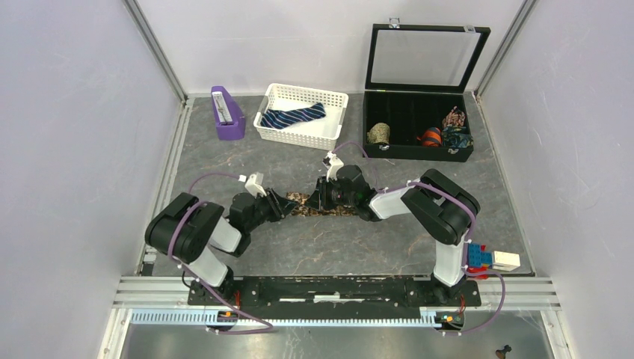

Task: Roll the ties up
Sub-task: Roll the tie at the center of the board.

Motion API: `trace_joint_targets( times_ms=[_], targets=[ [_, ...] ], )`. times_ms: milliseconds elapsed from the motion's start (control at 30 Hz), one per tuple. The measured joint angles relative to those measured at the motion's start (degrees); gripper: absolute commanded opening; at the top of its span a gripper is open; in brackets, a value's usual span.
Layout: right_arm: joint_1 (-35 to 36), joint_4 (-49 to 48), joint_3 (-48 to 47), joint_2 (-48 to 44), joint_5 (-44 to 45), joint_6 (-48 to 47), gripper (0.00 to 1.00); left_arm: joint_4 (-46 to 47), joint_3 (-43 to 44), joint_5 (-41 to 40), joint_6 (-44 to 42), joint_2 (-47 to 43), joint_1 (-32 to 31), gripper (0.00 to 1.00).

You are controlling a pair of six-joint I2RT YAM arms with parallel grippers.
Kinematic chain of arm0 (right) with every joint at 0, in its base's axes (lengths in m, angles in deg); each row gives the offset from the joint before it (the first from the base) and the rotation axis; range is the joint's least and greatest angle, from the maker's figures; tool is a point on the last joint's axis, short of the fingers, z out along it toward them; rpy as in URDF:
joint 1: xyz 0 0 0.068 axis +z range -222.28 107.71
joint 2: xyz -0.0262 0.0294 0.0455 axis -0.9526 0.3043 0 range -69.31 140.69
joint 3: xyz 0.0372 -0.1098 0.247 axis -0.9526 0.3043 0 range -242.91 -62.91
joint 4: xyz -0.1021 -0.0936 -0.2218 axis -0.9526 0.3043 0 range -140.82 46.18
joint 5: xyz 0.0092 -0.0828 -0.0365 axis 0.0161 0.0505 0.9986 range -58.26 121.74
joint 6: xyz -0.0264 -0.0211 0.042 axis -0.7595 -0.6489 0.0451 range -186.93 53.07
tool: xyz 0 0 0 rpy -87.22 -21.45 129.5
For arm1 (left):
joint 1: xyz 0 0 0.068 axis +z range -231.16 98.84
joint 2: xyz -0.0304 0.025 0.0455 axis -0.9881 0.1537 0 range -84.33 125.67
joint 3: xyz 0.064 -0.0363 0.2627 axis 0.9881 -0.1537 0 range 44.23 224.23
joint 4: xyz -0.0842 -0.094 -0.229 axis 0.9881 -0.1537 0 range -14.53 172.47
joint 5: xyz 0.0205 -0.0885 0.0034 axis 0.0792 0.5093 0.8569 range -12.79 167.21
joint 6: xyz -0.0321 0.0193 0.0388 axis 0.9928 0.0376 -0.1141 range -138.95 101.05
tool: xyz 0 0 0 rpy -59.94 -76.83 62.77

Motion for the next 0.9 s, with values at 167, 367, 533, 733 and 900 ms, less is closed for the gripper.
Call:
trace_joint_targets(
  times_ms=[167, 367, 533, 733, 900],
  targets=[
    [0.0, 0.02, -0.04, 0.02, 0.07, -0.04, 0.38, 2.89, -0.02, 0.92, 0.09, 1.53, 0.04, 0.28],
    [-0.15, 0.61, -0.04, -0.04, 0.13, -0.63, 0.48, -4.61, 0.46, -0.85, -0.24, -3.85, -0.28, 0.25],
    [-0.15, 2.49, -0.04, -1.27, 0.26, -1.77, 0.49, -16.09, 1.75, -5.27, -1.66, -11.5, -2.14, 0.24],
    [-0.15, 6.56, 0.17, -4.42, 1.38, -3.19, 0.37, -28.15, 4.02, -12.5, -3.5, -18.34, -4.68, 0.24],
    [0.28, 6.49, 0.57, -5.81, 1.62, -2.82, 0.32, -35.58, 5.86, -18.08, -4.63, -21.73, -7.63, 0.24]
  ],
)
